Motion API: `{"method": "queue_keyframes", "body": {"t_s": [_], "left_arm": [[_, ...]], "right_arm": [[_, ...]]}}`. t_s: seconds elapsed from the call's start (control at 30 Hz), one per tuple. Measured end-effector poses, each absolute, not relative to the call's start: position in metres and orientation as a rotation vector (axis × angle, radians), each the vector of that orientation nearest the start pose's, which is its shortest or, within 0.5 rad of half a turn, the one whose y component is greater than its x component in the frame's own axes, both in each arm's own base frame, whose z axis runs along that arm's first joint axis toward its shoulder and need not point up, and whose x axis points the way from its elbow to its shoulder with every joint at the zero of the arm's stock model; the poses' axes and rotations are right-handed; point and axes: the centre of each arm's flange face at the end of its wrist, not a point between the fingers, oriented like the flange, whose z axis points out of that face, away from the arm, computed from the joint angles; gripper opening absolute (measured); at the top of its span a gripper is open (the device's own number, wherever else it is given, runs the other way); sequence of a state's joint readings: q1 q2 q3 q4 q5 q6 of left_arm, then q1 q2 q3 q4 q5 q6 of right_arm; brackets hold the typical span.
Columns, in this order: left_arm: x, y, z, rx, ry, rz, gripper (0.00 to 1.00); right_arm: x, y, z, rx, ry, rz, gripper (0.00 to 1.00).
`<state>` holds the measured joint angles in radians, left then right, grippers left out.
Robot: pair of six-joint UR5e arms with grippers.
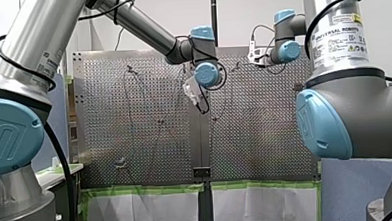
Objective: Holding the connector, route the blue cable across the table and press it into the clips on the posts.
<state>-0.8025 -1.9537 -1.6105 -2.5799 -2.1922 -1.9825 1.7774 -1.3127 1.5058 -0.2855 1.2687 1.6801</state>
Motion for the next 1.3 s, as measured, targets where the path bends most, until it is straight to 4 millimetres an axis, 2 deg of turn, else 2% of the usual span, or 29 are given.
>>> {"method": "queue_keyframes", "body": {"t_s": [0.3, 0.4, 0.93, 1.3], "left_arm": [[0.358, -0.482, 0.219, -0.287, 1.529, -0.473, 0.98], [0.352, -0.476, 0.198, -0.29, 1.54, -0.448, 0.98], [0.321, -0.445, 0.146, -0.233, 1.551, -0.406, 0.98], [0.297, -0.419, 0.118, -0.229, 1.552, -0.397, 0.98]], "right_arm": [[0.282, -0.552, 0.407, 1.473, -0.949, 1.687, 0.0], [0.281, -0.552, 0.407, 1.473, -0.949, 1.687, 0.0], [0.273, -0.56, 0.404, 1.455, -0.954, 1.686, 0.0], [0.269, -0.568, 0.392, 1.47, -0.956, 1.673, 0.0]]}}
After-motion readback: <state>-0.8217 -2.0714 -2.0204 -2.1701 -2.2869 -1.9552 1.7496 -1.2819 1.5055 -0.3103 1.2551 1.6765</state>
